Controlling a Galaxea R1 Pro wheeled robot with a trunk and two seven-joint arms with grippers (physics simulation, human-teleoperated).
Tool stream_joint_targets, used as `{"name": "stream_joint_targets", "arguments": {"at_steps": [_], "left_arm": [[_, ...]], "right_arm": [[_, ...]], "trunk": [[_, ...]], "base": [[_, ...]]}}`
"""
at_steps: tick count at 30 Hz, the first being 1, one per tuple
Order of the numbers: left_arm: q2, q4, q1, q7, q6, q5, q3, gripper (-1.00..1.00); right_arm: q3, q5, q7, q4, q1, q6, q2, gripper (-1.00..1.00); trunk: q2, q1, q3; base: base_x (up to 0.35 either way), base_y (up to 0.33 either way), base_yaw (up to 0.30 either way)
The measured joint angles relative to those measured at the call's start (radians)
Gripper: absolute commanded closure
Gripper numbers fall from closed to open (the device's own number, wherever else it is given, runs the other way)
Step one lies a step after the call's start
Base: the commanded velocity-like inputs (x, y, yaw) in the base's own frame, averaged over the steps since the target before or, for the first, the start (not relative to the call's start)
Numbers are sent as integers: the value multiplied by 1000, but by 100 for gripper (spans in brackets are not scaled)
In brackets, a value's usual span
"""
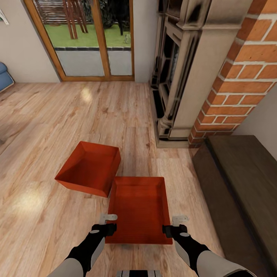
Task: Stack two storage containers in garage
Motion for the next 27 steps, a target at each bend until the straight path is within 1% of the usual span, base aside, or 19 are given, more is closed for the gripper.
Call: {"name": "stream_joint_targets", "arguments": {"at_steps": [13, 27], "left_arm": [[0, -2, 0, 0, -1, 0, 0, -100], [0, -2, 0, 0, -1, 0, 0, -100]], "right_arm": [[0, 1, -2, 0, 0, -3, -1, -100], [-1, 0, 1, 0, 0, -8, -4, -100]], "trunk": [[-91, 50, -41], [-91, 50, -41]], "base": [[0, 0, 0], [0, 0, 0]]}}
